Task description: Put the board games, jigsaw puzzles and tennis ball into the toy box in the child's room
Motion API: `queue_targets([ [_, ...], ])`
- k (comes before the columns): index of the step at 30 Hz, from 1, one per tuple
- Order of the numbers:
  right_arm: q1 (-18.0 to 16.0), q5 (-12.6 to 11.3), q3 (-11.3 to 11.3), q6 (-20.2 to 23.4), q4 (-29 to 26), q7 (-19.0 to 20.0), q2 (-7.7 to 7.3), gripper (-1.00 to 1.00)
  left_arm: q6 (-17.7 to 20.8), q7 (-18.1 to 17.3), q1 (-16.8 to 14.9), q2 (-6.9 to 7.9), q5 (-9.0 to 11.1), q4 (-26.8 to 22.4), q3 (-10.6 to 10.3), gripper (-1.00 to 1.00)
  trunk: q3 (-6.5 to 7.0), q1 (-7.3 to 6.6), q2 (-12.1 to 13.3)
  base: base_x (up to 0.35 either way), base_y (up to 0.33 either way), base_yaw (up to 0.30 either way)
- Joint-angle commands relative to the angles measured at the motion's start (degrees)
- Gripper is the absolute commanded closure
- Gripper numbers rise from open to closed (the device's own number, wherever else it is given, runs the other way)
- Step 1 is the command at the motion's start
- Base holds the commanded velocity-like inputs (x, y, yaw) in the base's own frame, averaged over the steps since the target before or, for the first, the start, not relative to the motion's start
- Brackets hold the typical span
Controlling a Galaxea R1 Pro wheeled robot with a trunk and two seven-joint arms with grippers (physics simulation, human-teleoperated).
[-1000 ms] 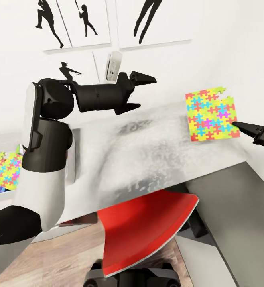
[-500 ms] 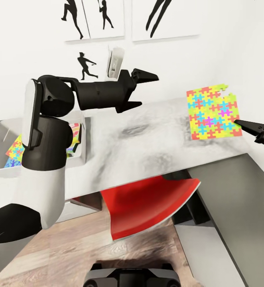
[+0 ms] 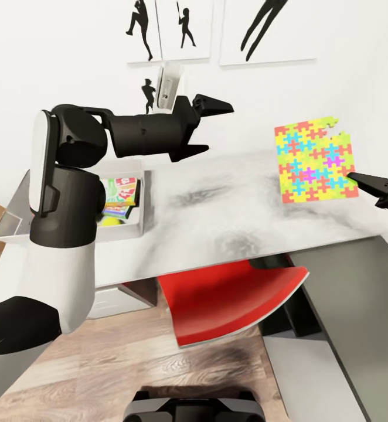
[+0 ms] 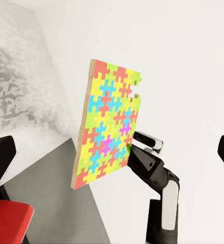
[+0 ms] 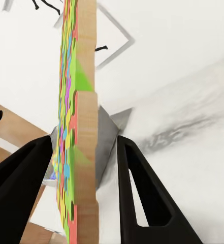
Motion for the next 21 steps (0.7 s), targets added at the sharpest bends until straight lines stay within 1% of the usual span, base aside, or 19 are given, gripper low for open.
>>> queue_targets([
  [1,0.0,0.2,0.0,0.2,0.0,0.4,-0.01,1.00,0.1,0.6,-0.1,-0.02,0.5,0.0,0.1,-1.00,-0.01,0.03,-0.1,-0.009,0.000,0.183],
  [7,0.0,0.1,0.2,0.2,-0.1,0.3,0.08,1.00,0.1,0.6,0.1,0.42,0.5,0.0,0.3,-1.00,0.43,0.03,-0.1,-0.005,0.000,0.190],
  [10,0.0,0.0,0.3,0.2,0.0,0.3,0.23,1.00,0.2,0.5,0.4,1.16,0.7,0.0,0.7,-1.00,0.66,0.03,-0.1,-0.002,0.000,0.196],
  [11,0.0,0.0,0.3,0.2,0.0,0.3,0.23,1.00,0.2,0.5,0.4,1.16,0.7,0.0,0.7,-1.00,0.73,0.03,-0.1,-0.002,0.000,0.198],
  [14,0.0,0.0,0.4,0.2,0.0,-0.6,0.49,1.00,0.3,0.5,1.5,2.60,2.1,0.0,1.1,-1.00,0.96,0.03,-0.1,-0.001,0.000,0.200],
  [15,0.0,0.0,0.4,0.2,0.0,-0.6,0.49,1.00,0.3,0.5,1.5,2.60,2.1,0.0,1.1,-1.00,1.03,0.03,-0.1,-0.001,0.000,0.201],
  [18,0.0,-0.1,0.4,0.2,0.0,-2.1,0.65,1.00,0.3,0.5,2.9,4.21,3.8,0.0,1.7,-1.00,1.25,0.03,-0.1,-0.001,0.000,0.203],
  [19,0.0,-0.1,0.4,0.2,0.0,-2.1,0.65,1.00,0.3,0.5,2.9,4.21,3.8,0.0,1.7,-1.00,1.33,0.03,-0.1,0.000,0.000,0.203],
  [21,0.1,-0.1,0.4,0.2,0.0,-2.8,0.72,1.00,0.4,0.4,3.9,5.48,4.5,0.0,2.6,-1.00,1.47,0.03,-0.1,0.000,0.000,0.204],
])
